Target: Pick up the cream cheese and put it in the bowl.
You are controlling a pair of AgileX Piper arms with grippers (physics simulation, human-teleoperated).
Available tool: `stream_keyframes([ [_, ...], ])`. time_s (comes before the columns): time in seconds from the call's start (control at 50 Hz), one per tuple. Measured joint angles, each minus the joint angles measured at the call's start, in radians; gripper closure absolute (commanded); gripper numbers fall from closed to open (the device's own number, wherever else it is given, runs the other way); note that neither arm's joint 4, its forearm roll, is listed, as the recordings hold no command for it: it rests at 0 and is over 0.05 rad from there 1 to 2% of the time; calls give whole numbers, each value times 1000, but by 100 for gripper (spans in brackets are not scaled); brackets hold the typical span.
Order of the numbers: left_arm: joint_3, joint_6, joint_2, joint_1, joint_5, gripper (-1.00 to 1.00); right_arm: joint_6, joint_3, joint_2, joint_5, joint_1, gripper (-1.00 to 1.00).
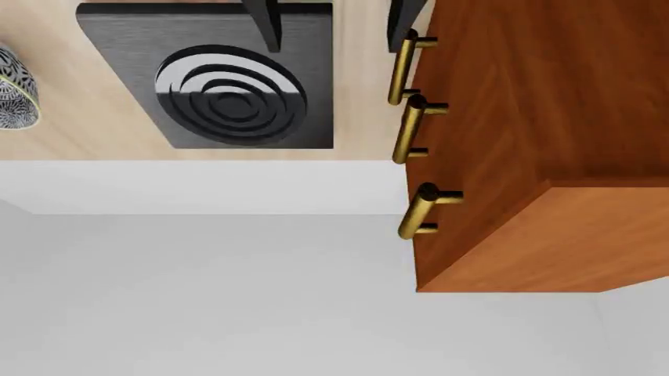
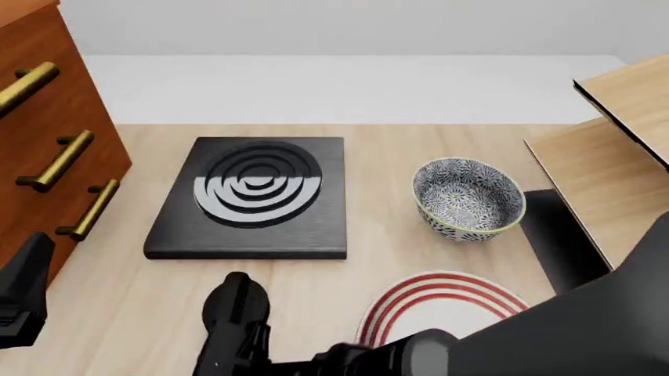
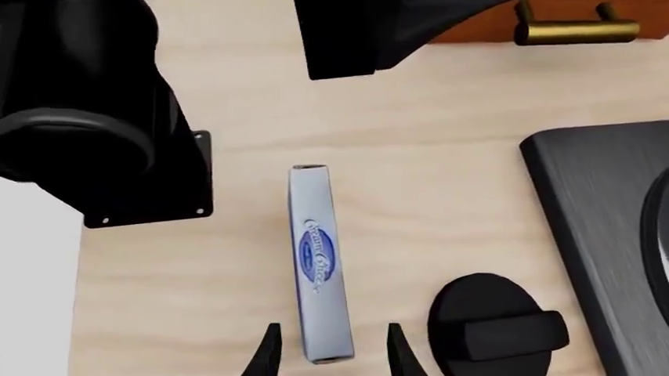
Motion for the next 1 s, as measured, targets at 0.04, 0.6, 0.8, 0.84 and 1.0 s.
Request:
stream_keyframes([
  [0.04, 0, 0, 0, 0, 0, -100, 1, -2, 7, -2, -1, -100],
  [0.6, 0, 0, 0, 0, 0, -100, -24, 11, -22, 18, 1, 100],
  [0.8, 0, 0, 0, 0, 0, -100, -41, 41, -111, 50, 2, 100],
  [0.84, 0, 0, 0, 0, 0, -100, -44, 49, -133, 57, 2, 100],
  [1.0, 0, 0, 0, 0, 0, -100, -55, 85, -227, 92, -3, 100],
])
